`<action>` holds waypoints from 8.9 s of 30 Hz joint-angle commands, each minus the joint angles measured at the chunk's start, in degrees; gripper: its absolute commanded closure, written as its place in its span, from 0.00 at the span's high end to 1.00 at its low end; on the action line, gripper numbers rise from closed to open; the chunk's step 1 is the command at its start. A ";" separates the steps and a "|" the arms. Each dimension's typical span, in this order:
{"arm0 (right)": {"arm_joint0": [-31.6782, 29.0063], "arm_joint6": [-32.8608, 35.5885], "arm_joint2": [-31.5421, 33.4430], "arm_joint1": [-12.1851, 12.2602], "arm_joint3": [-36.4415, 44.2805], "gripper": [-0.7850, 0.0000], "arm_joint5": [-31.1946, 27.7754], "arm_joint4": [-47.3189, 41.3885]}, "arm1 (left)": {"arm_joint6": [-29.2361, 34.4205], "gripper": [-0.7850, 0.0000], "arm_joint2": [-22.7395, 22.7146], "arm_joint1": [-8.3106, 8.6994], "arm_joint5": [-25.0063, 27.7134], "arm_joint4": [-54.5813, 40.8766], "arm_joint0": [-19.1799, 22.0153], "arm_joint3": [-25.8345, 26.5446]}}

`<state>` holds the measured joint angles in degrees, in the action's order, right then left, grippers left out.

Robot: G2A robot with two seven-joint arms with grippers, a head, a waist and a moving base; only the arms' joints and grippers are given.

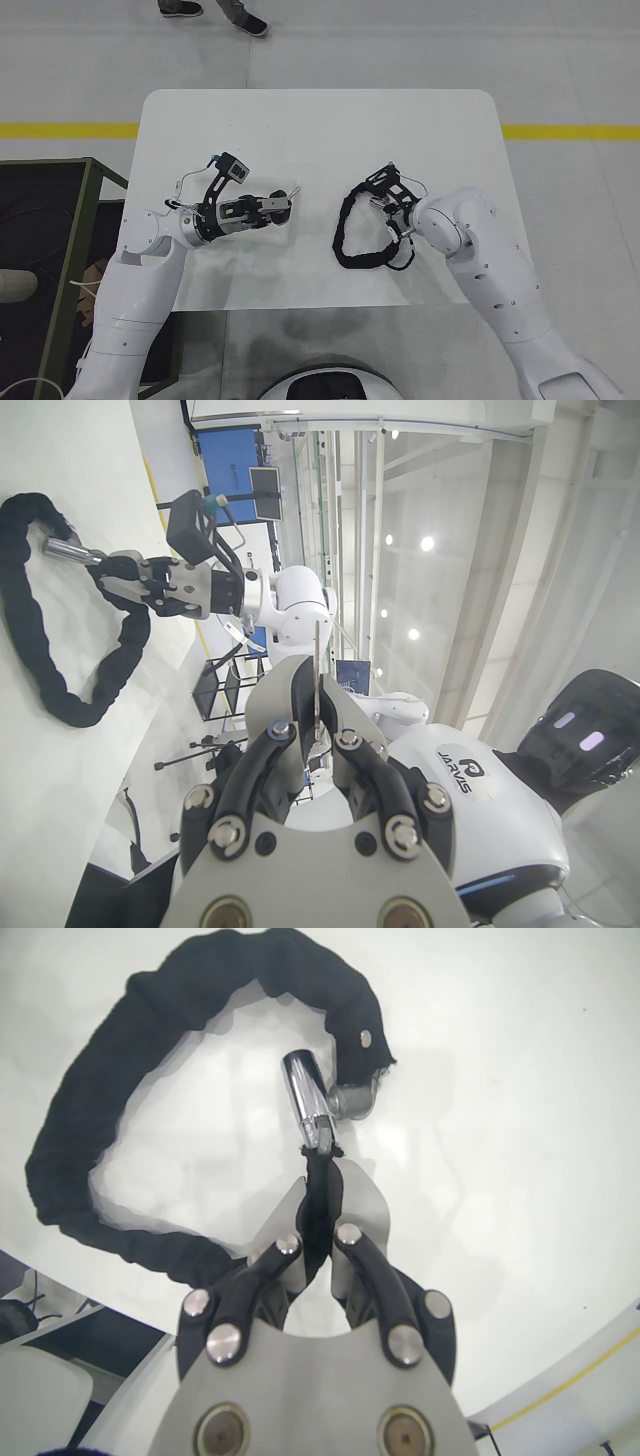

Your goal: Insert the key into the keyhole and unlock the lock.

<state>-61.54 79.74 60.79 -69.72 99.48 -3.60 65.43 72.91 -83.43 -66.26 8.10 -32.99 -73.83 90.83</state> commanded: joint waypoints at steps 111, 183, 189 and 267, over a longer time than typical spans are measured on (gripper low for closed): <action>9.54 8.26 3.83 5.19 -20.24 0.00 -12.15 -98.77 | -23.25 0.00 -7.12 2.86 33.18 54.24 -1.19 14.72; 3.04 5.38 5.68 7.31 -4.57 0.00 -8.93 -87.18 | -126.72 0.00 0.48 4.92 -17.69 195.21 -11.97 22.25; 3.45 5.13 4.93 7.29 -4.91 0.00 -9.05 -87.33 | -127.22 0.00 0.66 4.94 -17.82 195.49 -11.73 22.13; 4.38 3.02 3.94 7.00 -7.33 0.00 -11.58 -91.69 | -120.92 0.00 -0.14 4.27 -13.83 192.79 -12.75 22.04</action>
<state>-57.16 82.79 64.75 -62.72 92.15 -15.17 -26.27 -47.75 -83.67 -61.98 -5.41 159.69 -86.58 112.90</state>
